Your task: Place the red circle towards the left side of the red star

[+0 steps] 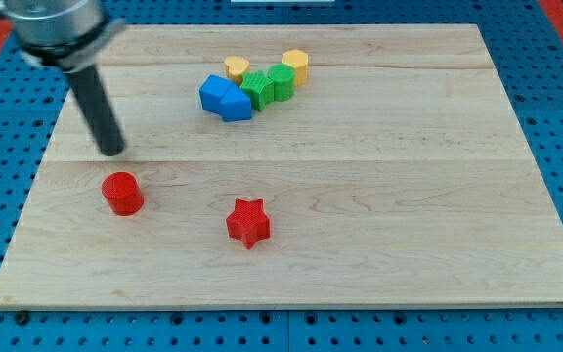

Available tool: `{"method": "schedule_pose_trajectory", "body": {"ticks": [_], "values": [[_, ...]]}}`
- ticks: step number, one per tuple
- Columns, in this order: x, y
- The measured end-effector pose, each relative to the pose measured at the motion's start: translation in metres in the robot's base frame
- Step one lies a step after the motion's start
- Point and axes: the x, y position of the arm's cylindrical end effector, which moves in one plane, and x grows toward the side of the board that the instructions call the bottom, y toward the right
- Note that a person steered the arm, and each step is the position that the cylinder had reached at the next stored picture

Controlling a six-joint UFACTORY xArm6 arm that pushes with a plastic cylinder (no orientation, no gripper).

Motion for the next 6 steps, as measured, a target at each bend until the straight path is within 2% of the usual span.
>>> {"method": "schedule_pose_trajectory", "body": {"ticks": [1,2,3,4,5,6], "values": [[0.053,0.040],[0.069,0.129],[0.057,0.063],[0.106,0.060],[0.124,0.106],[0.121,0.139]]}}
